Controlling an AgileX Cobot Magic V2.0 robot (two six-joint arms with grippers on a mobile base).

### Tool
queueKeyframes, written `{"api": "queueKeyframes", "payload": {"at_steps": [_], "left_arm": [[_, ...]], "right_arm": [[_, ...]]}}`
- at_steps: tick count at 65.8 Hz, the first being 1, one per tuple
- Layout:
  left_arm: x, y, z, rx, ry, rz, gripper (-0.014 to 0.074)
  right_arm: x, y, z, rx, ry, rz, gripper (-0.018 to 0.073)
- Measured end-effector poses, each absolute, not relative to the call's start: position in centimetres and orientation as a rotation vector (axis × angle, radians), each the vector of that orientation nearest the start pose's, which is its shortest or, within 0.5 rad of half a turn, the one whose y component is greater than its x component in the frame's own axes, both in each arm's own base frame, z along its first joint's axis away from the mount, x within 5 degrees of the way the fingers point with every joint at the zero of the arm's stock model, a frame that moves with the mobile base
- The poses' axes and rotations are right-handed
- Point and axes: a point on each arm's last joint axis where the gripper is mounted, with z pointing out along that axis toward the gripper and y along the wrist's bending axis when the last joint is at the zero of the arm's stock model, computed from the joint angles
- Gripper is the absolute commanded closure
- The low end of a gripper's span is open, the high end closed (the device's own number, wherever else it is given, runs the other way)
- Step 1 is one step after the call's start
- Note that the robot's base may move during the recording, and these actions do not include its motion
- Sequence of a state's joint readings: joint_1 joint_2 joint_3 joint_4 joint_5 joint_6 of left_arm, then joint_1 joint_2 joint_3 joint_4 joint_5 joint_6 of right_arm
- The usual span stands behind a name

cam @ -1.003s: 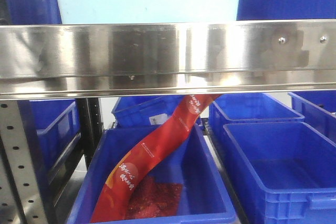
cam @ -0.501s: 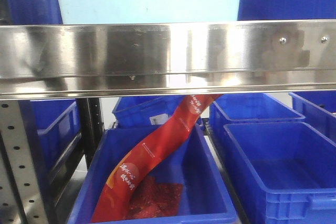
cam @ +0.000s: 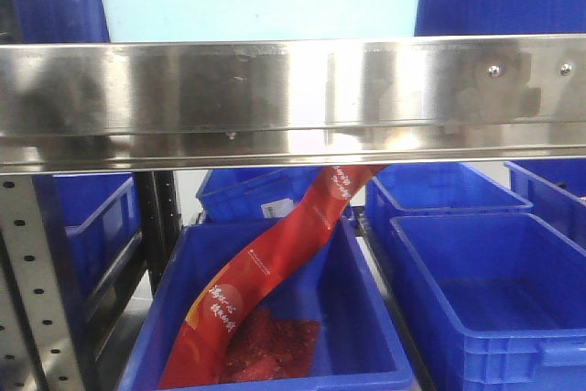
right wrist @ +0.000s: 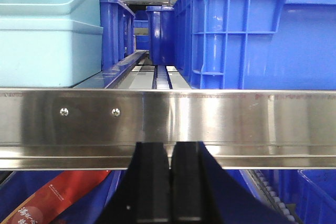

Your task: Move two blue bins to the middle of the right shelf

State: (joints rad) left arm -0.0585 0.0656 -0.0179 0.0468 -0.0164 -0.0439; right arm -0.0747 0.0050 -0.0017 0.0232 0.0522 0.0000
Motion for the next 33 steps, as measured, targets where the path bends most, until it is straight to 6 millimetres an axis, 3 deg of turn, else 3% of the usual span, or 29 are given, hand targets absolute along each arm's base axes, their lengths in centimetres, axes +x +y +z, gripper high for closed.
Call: {"api": "queueKeyframes", "payload": {"at_steps": [33], "left_arm": [[5.65,-0.43,21.17,0.074,1.501,-0.044,0.0707]], "right_arm": [[5.65,-0.41,20.94,0.074,1.530,-0.040,0.0724]]}}
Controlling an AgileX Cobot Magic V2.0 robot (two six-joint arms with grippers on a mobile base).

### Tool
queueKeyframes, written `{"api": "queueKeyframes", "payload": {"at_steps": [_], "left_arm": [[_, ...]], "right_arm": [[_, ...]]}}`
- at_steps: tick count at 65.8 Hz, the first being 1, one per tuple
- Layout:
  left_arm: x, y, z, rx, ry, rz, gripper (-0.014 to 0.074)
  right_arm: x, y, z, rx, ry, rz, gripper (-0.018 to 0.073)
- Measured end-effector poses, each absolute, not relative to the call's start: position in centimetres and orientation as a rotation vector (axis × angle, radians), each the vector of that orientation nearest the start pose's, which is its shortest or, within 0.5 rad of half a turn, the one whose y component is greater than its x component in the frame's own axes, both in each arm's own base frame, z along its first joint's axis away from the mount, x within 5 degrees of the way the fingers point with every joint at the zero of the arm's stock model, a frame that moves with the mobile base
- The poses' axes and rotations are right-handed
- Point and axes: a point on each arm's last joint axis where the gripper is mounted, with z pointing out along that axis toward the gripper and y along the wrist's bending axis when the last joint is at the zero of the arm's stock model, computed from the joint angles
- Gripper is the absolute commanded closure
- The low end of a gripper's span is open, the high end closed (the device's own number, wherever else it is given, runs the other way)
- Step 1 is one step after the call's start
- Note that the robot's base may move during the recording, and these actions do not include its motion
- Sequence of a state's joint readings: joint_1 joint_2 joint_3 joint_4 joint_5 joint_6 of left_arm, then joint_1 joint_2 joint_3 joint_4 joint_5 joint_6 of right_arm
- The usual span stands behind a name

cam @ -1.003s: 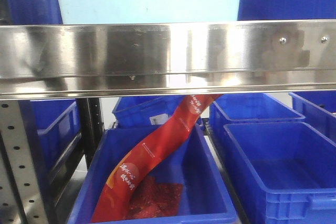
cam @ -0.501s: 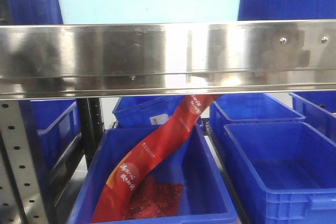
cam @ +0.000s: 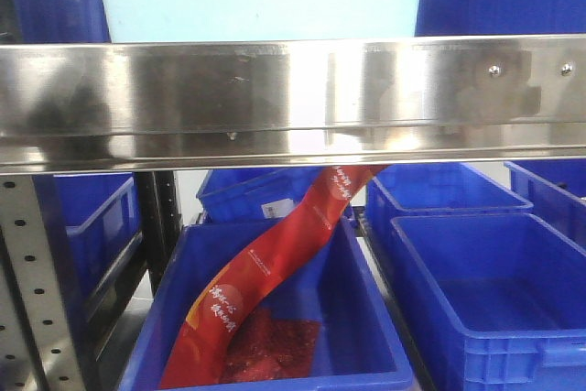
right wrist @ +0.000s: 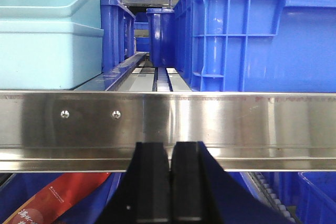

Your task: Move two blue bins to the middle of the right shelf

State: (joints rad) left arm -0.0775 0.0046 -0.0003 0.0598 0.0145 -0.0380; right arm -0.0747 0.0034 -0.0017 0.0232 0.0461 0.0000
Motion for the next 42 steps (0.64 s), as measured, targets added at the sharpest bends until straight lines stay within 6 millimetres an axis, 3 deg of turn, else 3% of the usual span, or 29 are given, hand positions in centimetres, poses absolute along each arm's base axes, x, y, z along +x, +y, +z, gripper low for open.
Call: {"api": "queueKeyframes", "payload": {"at_steps": [42], "left_arm": [[5.66,-0.44,21.11,0.017,1.505,-0.107,0.0707]], "right_arm": [[5.65,-0.41,20.96,0.074,1.527,-0.040,0.0724]]}}
